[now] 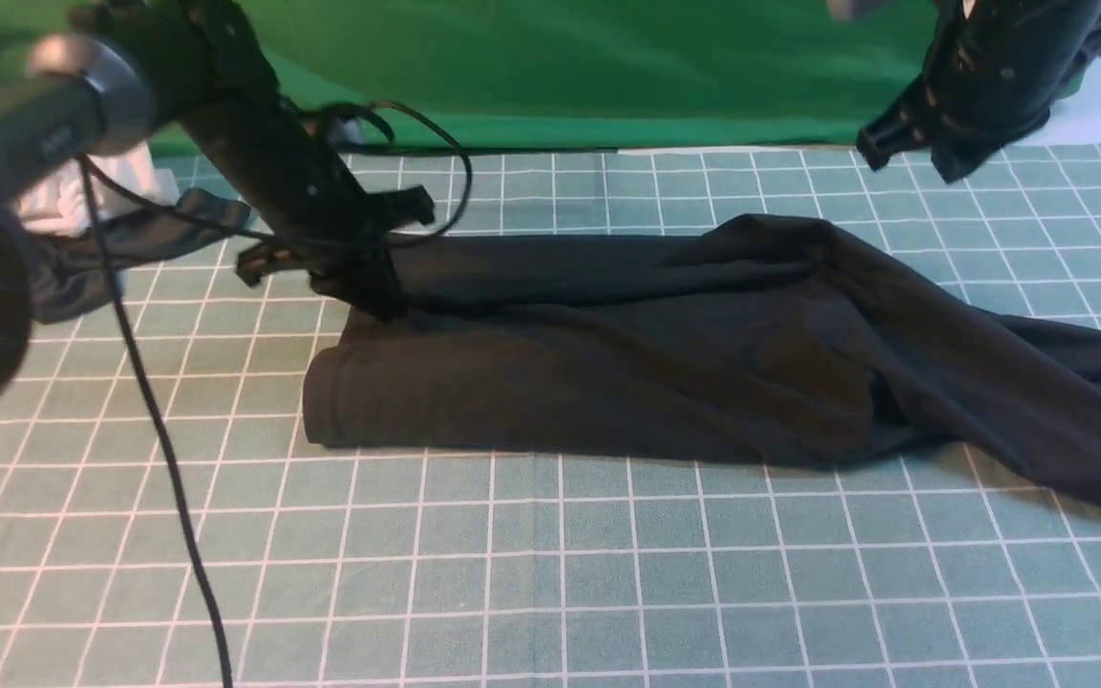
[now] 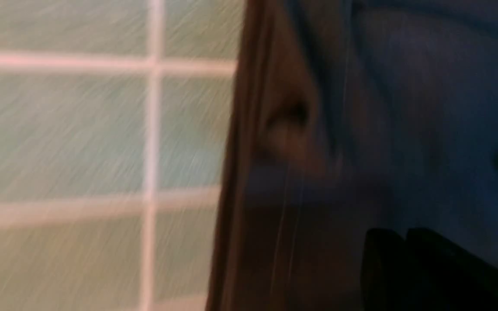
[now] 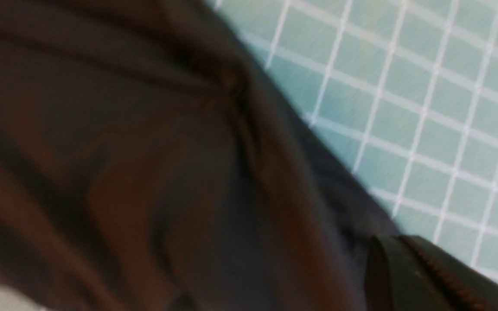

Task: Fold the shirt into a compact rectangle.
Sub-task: 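Pull the folded dark garment lengthwise by its ends to straighten it flat on the table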

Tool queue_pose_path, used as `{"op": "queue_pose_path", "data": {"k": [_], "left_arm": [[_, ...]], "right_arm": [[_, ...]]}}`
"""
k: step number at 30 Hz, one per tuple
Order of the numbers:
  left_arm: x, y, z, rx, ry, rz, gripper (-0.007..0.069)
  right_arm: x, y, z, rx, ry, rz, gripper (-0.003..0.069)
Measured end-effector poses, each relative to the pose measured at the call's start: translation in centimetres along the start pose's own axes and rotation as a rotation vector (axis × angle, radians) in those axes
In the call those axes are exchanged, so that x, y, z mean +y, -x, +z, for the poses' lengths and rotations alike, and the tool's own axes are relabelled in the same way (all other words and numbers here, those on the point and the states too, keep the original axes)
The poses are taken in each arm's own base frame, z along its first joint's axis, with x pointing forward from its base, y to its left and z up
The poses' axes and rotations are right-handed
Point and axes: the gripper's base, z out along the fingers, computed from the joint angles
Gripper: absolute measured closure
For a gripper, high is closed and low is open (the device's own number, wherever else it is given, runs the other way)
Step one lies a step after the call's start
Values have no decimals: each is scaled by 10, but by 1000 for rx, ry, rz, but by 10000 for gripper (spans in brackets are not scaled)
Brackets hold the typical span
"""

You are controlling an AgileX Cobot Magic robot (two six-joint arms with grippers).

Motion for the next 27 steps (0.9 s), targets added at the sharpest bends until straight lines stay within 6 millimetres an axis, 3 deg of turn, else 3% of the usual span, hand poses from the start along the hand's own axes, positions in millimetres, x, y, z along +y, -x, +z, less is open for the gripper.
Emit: {"op": "queue_pose_path", "data": {"k": [3,6,9,12,18,22,23,27], "left_arm": [[5,16,15,-152,14,-6,607],[15,30,11,-291,23,-54,586],[25,41,-1,-365,19,-83,559],[31,52,-24,-399,2,-103,494],[15,57,-62,-369,-37,-66,358],[6,56,-77,-352,-62,-41,291],[4,56,-79,-351,-70,-38,275],[3,55,-80,-339,-81,-34,263]], "right_arm": [[3,-20,7,67,12,-9,648],[-3,-42,7,115,15,7,648],[-17,-64,11,168,10,52,648],[-46,-94,17,229,13,163,648],[-83,-139,46,297,65,359,628],[-91,-164,65,331,74,408,503],[-91,-171,70,344,76,411,434],[-95,-179,84,346,73,422,287]]}}
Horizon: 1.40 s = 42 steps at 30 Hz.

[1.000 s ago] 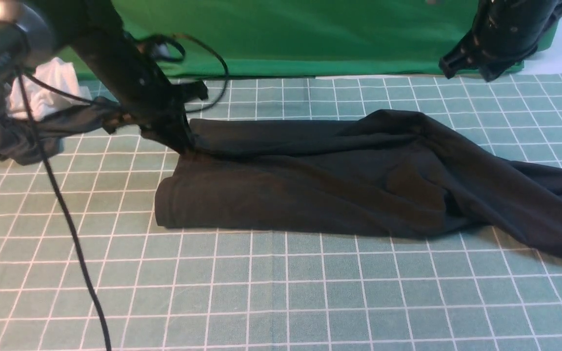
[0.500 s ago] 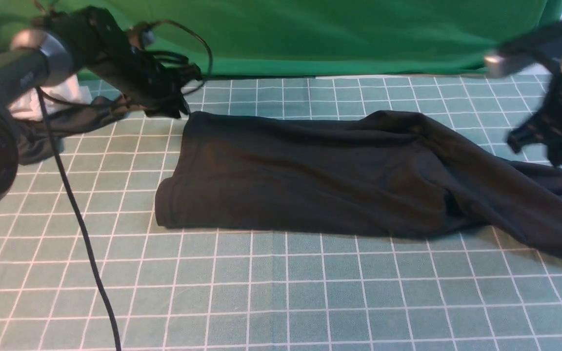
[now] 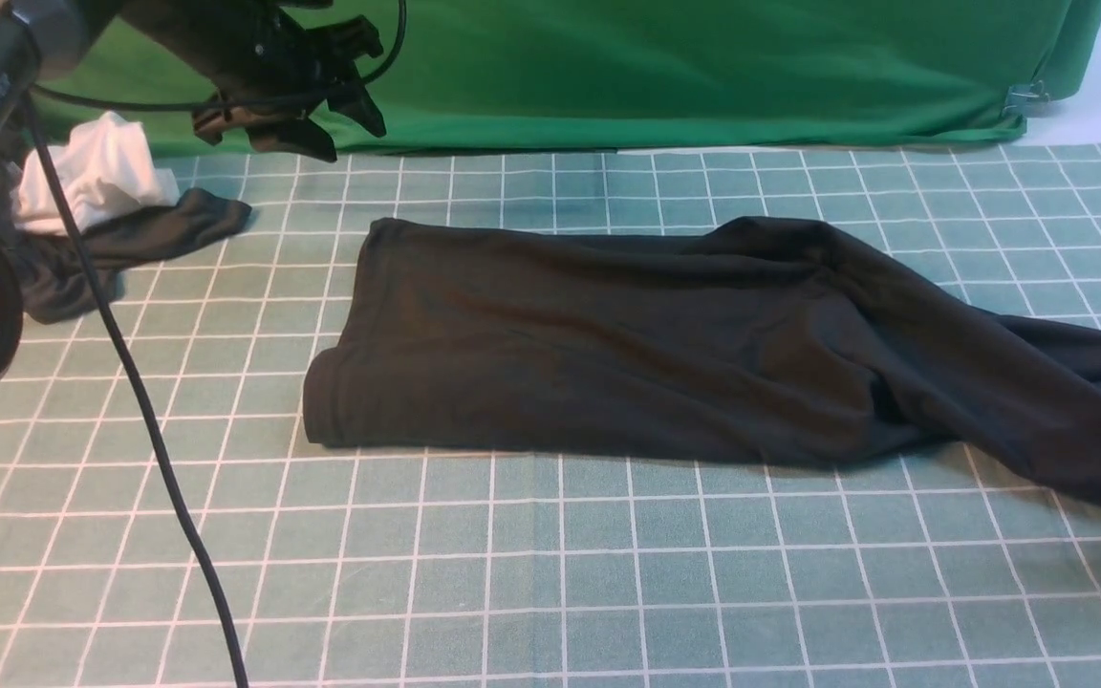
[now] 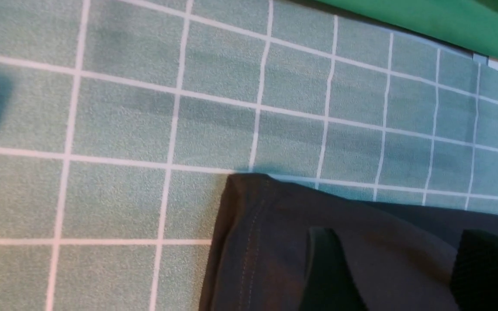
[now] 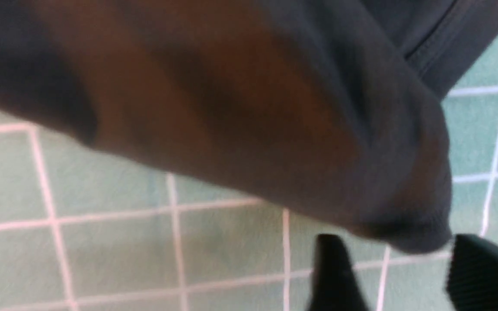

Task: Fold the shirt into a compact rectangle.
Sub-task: 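Pull the folded dark garment lengthwise by its ends to straighten it flat on the table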

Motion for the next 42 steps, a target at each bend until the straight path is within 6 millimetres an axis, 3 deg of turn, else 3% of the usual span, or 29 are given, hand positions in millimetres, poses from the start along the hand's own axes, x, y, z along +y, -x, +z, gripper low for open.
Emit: {"op": "queue_pose_path", "data": {"k": [7,10,11,12,13,14,17,24,29,34,35,37,41,42], "left_arm": [[0,0,0,4,-2,3,262],[-1,0,0,5,-7,1,262],[-1,0,0,4,-12,-1,262],[-2,0,0,4,-14,-2,262],[-2,0,0,5,-17,-3,262],[-2,0,0,5,-17,-3,262],[-2,0,0,5,-18,-4,262],[-2,0,0,6,-17,-4,262],[-2,-1,-1,11,-17,-3,262],[-2,-1,-1,18,-17,-3,262],[-2,-1,-1,19,-17,-3,262],[-2,-2,-1,26,-16,-3,262],[-2,-2,-1,29,-16,-3,262],[-2,-2,-1,29,-16,-3,262]], "right_arm": [[-5,10,28,-1,-2,-15,239],[-5,13,36,3,0,-40,271],[-5,14,39,-2,-1,-64,362],[-5,14,39,-3,-1,-66,362],[-5,15,37,-11,-8,-81,500],[-6,16,35,-19,-18,-90,557],[-11,22,24,-51,-65,-104,617],[-23,46,-16,-158,-158,-130,624],[-24,59,-8,-180,-164,-139,622],[-24,74,21,-215,-176,-157,545],[-24,76,27,-215,-180,-154,510],[-28,80,36,-228,-225,-134,362],[-37,81,34,-224,-329,-92,193],[-39,81,32,-224,-341,-85,189]]}}
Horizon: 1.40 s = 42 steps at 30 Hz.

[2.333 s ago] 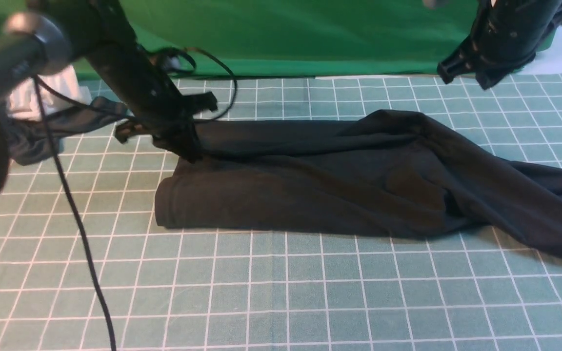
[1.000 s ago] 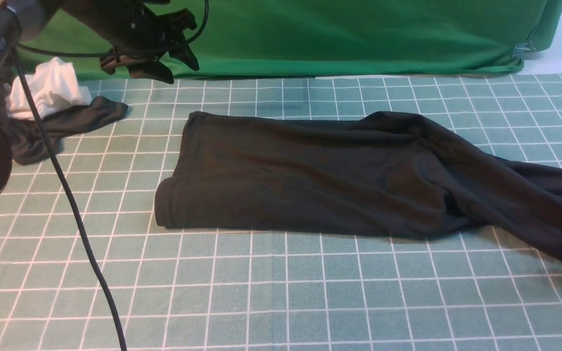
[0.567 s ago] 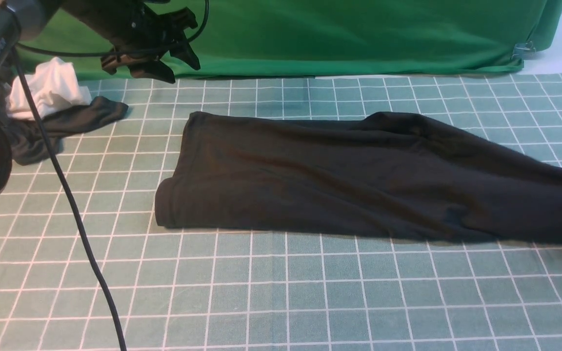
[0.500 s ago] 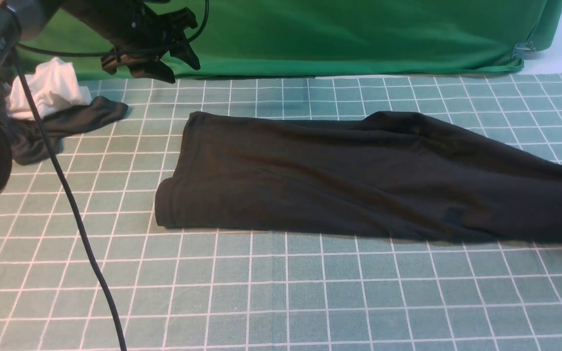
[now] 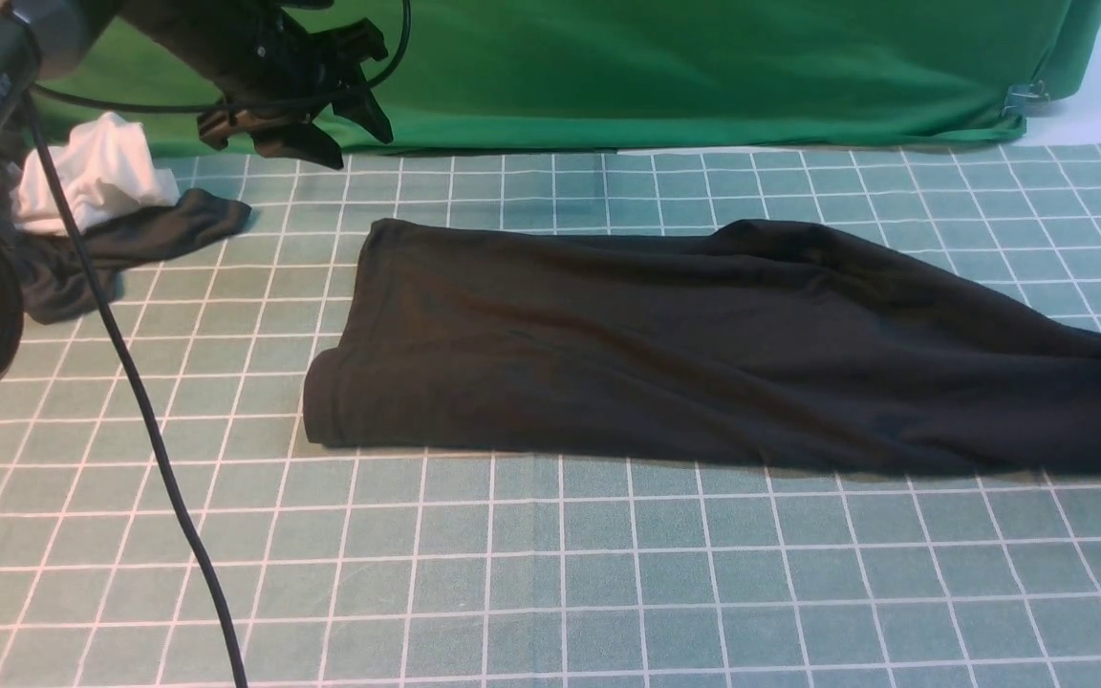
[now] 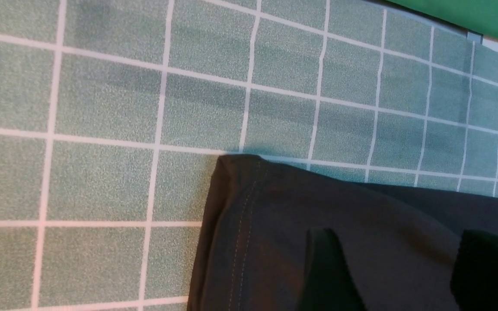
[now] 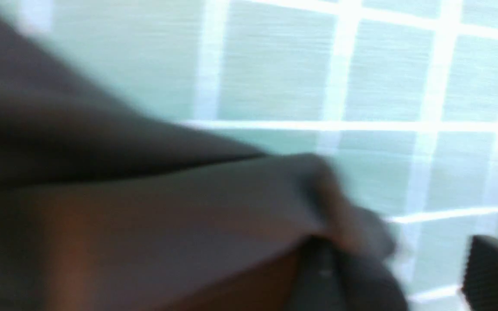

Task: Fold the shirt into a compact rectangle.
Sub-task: 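Pull the folded dark garment lengthwise by its ends to straighten it flat on the table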

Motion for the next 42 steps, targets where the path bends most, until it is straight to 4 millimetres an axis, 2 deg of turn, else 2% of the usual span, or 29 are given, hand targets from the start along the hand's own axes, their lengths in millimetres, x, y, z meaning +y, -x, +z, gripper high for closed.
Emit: {"op": "queue_pose_path", "data": {"k": [3,5,6,7,8,9,11,14,15,18,20,21,23,27,28,31,35,37,39,42], "left_arm": [[0,0,0,1,0,0,262],[0,0,0,2,0,0,260],[0,0,0,2,0,0,260],[0,0,0,3,0,0,260],[0,0,0,3,0,0,260],[0,0,0,3,0,0,260],[0,0,0,3,0,0,260],[0,0,0,3,0,0,260],[0,0,0,3,0,0,260],[0,0,0,3,0,0,260],[0,0,0,3,0,0,260],[0,0,0,3,0,0,260],[0,0,0,3,0,0,260],[0,0,0,3,0,0,260],[0,0,0,3,1,0,260],[0,0,0,3,1,0,260],[0,0,0,3,1,0,260],[0,0,0,3,2,1,260],[0,0,0,3,2,1,260],[0,0,0,3,2,1,260]], "right_arm": [[-10,4,-9,6,-61,32,174],[-19,10,-24,-3,-72,82,220],[-22,13,-35,-16,-53,105,284],[-23,14,-37,-21,-49,110,296],[-23,16,-45,-27,-16,127,359],[-19,18,-55,-37,67,144,459],[-11,18,-64,-46,194,156,575],[1,19,-67,-45,329,154,622],[13,20,-63,-38,427,139,635],[27,23,-49,-18,493,120,640],[38,25,-27,0,510,120,640],[38,26,-27,-4,508,121,640],[44,35,-1,-73,479,150,640],[40,45,10,-190,436,208,640],[34,51,11,-253,413,249,640],[21,55,6,-285,399,279,640],[-17,50,-23,-181,426,290,640],[-38,37,-37,-71,455,296,635],[-54,19,-40,43,483,312,606],[-68,0,-33,142,501,345,489]]}}
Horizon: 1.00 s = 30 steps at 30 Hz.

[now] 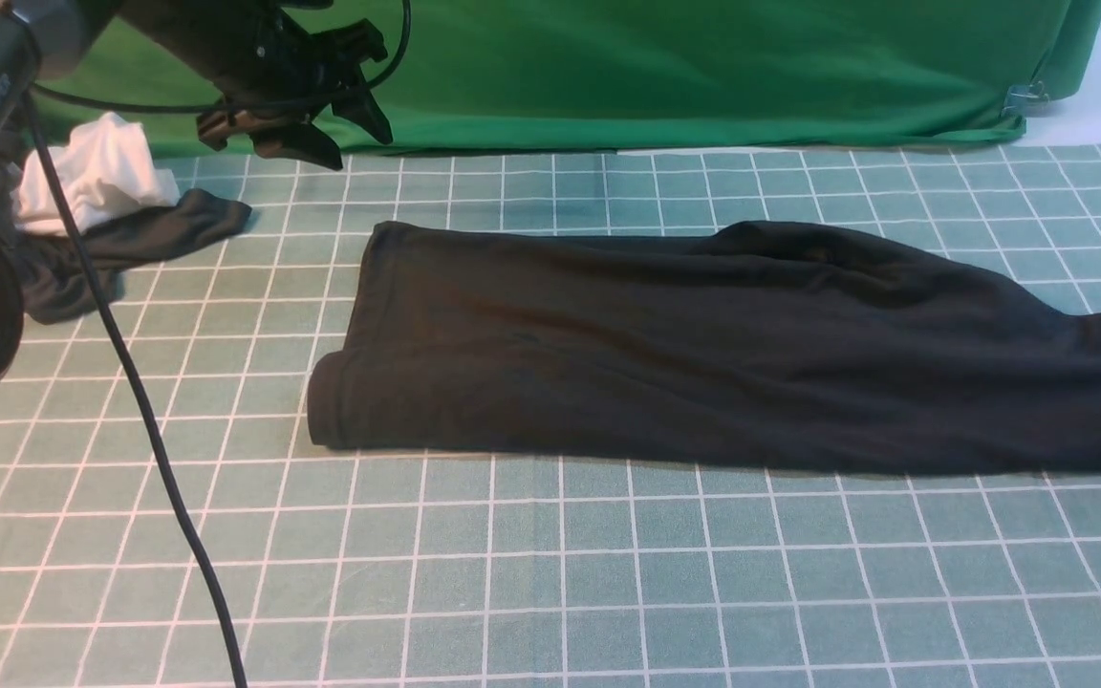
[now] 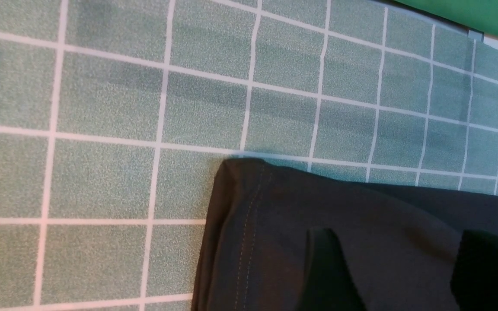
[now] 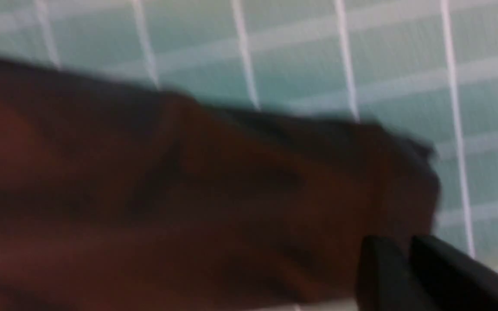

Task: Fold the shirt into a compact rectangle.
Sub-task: 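Pull the folded dark garment lengthwise by its ends to straighten it flat on the table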

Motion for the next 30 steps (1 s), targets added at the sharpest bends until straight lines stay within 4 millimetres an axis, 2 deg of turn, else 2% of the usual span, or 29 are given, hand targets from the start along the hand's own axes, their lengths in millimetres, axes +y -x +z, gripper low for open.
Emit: {"op": "queue_pose_path", "data": {"k": [1,2,6,8,13,16,18,21,24,26,30], "left_arm": [[0,0,0,0,0,0,260],[0,0,0,0,0,0,260],[0,0,0,0,1,0,260],[0,0,0,0,1,0,260],[0,0,0,0,1,6,260],[0,0,0,0,1,10,260],[0,0,0,0,1,12,260],[0,0,0,0,1,15,260],[0,0,0,0,1,18,260],[0,-1,0,7,2,18,260],[2,-7,-1,78,23,28,260]], "right_arm": [[-4,-2,2,12,0,12,454],[-14,-9,10,34,-2,25,353],[-21,-17,29,11,-18,14,185],[-21,-18,43,-16,-29,-11,144],[-15,-12,66,-47,-41,-54,134],[-9,-9,74,-61,-44,-74,167],[-1,-8,79,-64,-43,-97,239],[10,-6,81,-69,-43,-141,369],[19,-5,83,-73,-43,-178,547],[20,-5,83,-76,-49,-188,589],[14,-5,79,-74,-106,-188,595]]}}
